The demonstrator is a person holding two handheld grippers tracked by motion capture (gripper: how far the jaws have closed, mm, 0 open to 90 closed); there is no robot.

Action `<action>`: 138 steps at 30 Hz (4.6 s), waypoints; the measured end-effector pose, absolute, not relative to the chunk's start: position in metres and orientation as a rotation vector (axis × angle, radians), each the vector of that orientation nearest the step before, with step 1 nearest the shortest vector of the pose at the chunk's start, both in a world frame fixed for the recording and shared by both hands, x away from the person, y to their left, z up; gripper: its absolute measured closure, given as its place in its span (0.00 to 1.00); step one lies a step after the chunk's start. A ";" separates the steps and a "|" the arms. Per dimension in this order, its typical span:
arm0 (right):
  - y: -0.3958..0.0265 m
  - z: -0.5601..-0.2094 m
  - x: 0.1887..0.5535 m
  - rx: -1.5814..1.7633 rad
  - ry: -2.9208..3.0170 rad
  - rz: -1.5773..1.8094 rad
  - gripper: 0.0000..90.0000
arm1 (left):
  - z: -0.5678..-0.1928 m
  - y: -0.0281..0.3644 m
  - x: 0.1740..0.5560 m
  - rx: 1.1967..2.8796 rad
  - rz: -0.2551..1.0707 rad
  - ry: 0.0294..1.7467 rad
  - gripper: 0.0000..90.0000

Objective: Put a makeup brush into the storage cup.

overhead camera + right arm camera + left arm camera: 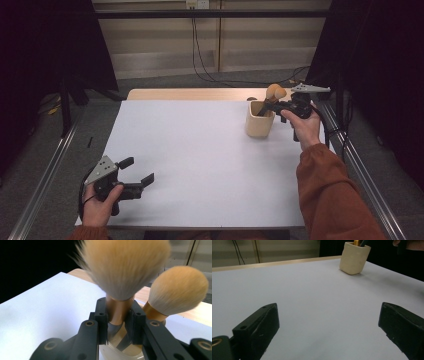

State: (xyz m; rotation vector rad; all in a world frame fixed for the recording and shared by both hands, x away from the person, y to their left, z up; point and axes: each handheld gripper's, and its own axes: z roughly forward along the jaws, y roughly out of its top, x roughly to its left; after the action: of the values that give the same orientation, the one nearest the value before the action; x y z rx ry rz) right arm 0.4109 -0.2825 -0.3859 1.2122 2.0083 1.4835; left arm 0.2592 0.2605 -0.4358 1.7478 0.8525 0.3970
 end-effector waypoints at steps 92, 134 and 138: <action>-0.295 -0.420 0.324 1.278 1.762 1.455 0.01 | -0.434 0.268 0.255 1.720 0.453 0.871 0.04; -0.306 -0.443 0.235 1.262 1.773 1.406 0.02 | -0.436 0.279 0.237 1.721 0.503 0.911 0.03; -0.311 -0.446 0.226 1.263 1.758 1.382 0.01 | -0.437 0.281 0.234 1.700 0.505 0.929 0.03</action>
State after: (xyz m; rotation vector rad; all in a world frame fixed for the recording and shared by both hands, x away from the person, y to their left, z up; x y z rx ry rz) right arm 0.2263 -0.3105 -0.4464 1.2627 1.7582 1.3820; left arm 0.2340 0.2811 -0.4367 1.7002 0.9287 0.5045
